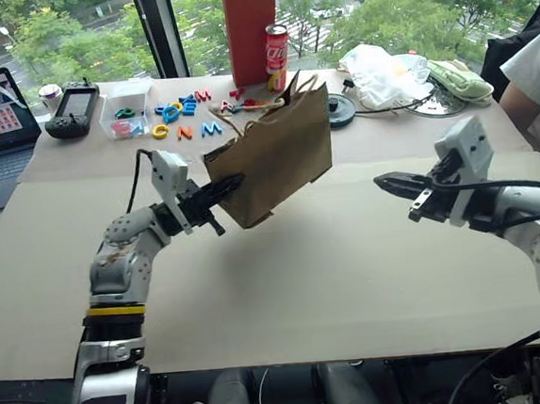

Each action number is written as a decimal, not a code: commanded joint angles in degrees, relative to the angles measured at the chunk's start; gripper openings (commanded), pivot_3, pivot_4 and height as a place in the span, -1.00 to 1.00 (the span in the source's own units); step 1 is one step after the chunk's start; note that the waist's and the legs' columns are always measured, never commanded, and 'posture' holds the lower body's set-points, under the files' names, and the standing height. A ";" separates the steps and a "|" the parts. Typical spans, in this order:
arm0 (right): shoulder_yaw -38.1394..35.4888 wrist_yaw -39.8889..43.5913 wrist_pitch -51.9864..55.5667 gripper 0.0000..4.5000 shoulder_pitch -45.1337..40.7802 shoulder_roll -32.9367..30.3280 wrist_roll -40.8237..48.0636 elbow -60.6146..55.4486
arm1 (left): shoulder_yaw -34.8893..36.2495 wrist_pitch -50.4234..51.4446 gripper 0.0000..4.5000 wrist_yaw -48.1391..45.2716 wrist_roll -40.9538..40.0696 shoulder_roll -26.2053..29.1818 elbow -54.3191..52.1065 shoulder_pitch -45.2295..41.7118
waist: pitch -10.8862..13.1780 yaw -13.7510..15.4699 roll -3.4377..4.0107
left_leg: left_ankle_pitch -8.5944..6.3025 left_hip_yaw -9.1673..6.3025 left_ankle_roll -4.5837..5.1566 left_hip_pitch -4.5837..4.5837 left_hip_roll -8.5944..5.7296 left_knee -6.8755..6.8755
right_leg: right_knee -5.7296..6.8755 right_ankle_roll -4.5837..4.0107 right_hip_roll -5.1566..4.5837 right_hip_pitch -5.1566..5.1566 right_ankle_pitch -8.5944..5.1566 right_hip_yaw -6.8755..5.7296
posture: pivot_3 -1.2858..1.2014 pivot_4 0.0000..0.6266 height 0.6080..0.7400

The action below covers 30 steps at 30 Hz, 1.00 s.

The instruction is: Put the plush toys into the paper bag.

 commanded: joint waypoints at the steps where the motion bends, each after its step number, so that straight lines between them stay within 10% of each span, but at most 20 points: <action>1: -1.89 2.01 -2.58 -1.00 -1.83 -2.90 1.67 0.54 | -0.94 1.03 -0.99 -11.73 -2.22 6.37 -0.20 -1.64 | 0.02 0.26 0.02 | 0.00 0.01 0.00 -0.01 0.00 0.01 | 0.01 0.00 -0.01 0.00 0.00 -0.01 | 0.03 -0.52 1.00; 30: 9.44 15.36 -5.11 -1.00 -5.24 -16.94 3.62 2.86 | -10.72 -18.86 -0.99 -24.23 10.33 4.45 14.18 -1.92 | 0.02 0.77 0.02 | -0.03 0.07 0.06 -0.12 -0.04 0.10 | -0.05 0.04 -0.10 -0.03 -0.02 0.00 | 0.03 -0.52 1.00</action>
